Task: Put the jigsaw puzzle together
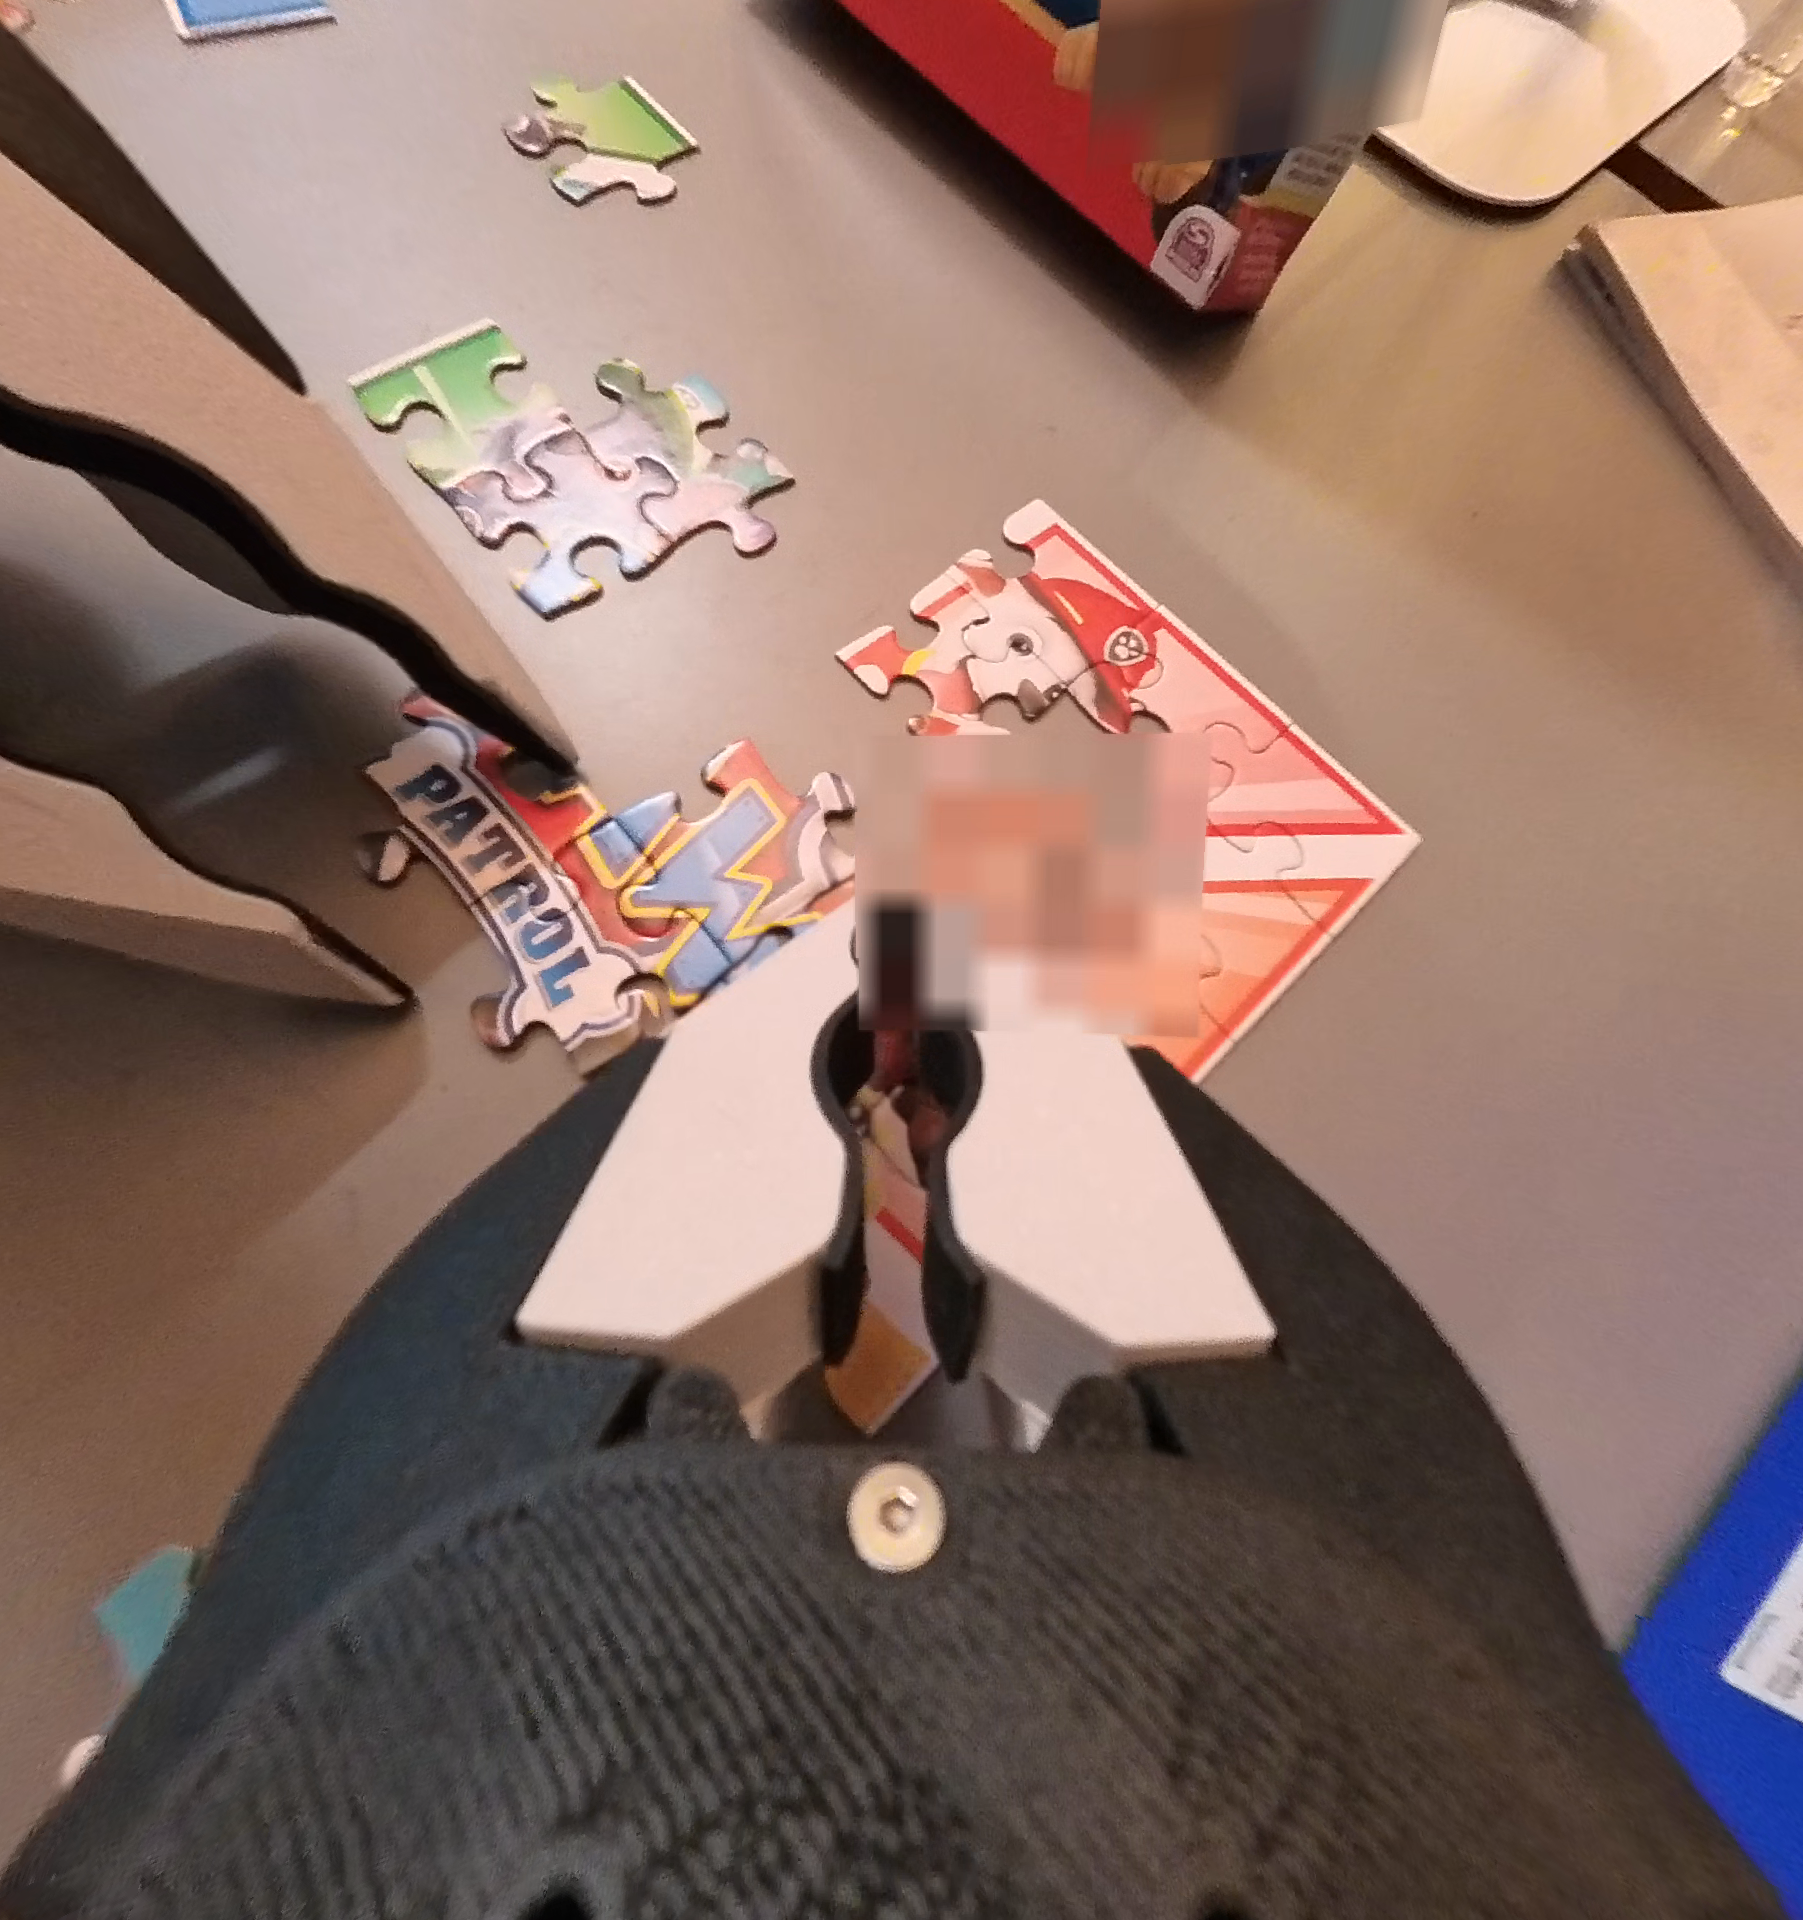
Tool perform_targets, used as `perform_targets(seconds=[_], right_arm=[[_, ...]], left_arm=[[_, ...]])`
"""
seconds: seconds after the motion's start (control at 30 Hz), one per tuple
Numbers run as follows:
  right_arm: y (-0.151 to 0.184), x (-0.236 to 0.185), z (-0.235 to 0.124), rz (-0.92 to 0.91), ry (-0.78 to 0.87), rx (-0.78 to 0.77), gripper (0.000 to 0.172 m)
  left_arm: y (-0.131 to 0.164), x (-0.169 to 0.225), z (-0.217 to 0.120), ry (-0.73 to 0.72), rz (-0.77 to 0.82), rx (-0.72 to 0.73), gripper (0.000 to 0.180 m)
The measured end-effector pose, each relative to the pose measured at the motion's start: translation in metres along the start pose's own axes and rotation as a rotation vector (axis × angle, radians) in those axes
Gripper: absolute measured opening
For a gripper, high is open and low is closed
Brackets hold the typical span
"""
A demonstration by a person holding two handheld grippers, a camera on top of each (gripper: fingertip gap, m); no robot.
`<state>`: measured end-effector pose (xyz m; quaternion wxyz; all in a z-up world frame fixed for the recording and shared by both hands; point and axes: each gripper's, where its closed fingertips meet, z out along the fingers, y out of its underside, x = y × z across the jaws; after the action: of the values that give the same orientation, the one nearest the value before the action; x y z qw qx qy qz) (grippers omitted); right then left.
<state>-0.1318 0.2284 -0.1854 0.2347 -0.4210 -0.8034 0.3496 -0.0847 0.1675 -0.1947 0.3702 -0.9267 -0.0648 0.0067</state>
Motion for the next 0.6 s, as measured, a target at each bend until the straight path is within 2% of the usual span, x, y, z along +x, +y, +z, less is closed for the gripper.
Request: perform_targets(seconds=[0.6], right_arm=[[0.003,-0.014,-0.004,0.094,-0.177,0.004,0.000]], left_arm=[[0.003,0.001,-0.003,0.001,0.005,-0.009,0.038]])
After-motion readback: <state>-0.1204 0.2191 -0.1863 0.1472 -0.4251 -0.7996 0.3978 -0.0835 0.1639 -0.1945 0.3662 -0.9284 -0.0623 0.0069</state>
